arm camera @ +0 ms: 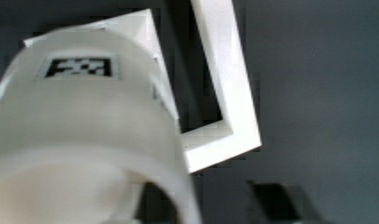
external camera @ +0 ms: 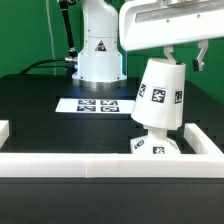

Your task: Assemble lamp

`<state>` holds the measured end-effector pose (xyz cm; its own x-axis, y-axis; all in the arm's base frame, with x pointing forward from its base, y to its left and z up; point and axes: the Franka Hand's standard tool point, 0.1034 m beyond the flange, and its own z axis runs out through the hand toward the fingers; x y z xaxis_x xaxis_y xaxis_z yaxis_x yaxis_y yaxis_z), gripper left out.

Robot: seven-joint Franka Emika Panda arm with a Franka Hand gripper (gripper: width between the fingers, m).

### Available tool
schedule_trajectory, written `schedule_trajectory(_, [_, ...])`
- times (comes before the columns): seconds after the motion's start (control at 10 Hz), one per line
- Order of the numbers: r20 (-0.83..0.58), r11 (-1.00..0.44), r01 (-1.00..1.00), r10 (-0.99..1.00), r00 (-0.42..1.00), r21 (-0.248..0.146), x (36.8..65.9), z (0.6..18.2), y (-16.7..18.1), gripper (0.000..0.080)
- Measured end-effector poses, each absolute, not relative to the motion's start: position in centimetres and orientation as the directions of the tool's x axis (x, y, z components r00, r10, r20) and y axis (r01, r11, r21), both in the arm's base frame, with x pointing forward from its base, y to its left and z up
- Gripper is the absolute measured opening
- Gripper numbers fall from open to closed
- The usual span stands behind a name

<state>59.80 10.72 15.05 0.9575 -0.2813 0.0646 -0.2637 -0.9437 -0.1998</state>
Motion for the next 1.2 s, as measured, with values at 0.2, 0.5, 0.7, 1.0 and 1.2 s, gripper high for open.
schedule_trajectory(0.2, [0.067, -0.944, -0.263, -0.280, 0.958, -0.197, 59.9, 15.3, 11.0, 0.0413])
schedule_trajectory(0.5, [0.084, -0.962, -0.230, -0.243, 0.966, -0.146, 60.3, 16.1, 12.4, 0.0666])
schedule_trajectory(0.7, [0.102, -0.981, -0.161, -0.172, 0.980, -0.107, 60.3, 16.4, 13.9, 0.0698])
schedule_trajectory(1.0, [0.105, -0.980, -0.175, -0.184, 0.977, -0.091, 59.5, 16.3, 16.8, 0.0699])
schedule_trajectory(1.2, [0.111, -0.981, -0.169, -0.179, 0.978, -0.094, 59.4, 16.3, 17.2, 0.0699])
